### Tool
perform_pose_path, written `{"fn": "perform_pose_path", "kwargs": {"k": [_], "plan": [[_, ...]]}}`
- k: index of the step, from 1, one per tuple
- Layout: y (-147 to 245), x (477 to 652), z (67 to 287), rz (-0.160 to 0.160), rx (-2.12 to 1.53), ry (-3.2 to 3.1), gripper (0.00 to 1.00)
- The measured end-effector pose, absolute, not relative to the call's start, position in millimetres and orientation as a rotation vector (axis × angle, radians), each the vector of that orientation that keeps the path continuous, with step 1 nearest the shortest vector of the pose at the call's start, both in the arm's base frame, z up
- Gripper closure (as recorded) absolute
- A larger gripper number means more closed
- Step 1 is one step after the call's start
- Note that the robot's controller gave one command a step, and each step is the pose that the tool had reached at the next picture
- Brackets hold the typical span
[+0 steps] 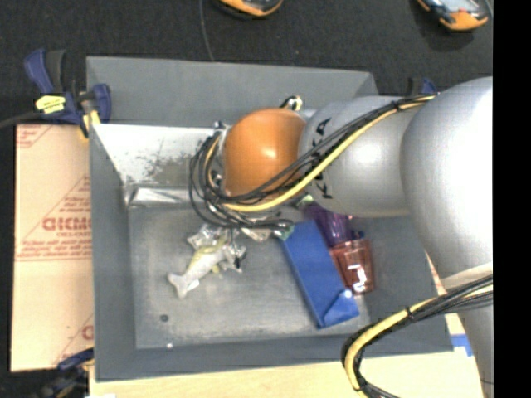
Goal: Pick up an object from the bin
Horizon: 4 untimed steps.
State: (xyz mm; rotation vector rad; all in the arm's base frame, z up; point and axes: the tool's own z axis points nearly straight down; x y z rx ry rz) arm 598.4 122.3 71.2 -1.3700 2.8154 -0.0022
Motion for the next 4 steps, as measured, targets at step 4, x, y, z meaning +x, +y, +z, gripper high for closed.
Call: {"fn": "perform_pose_path", "kwargs": {"k": [4], "plan": [[121.6, 599.4, 133.2, -0.001, -1.357, 2.816, 1.00]]}}
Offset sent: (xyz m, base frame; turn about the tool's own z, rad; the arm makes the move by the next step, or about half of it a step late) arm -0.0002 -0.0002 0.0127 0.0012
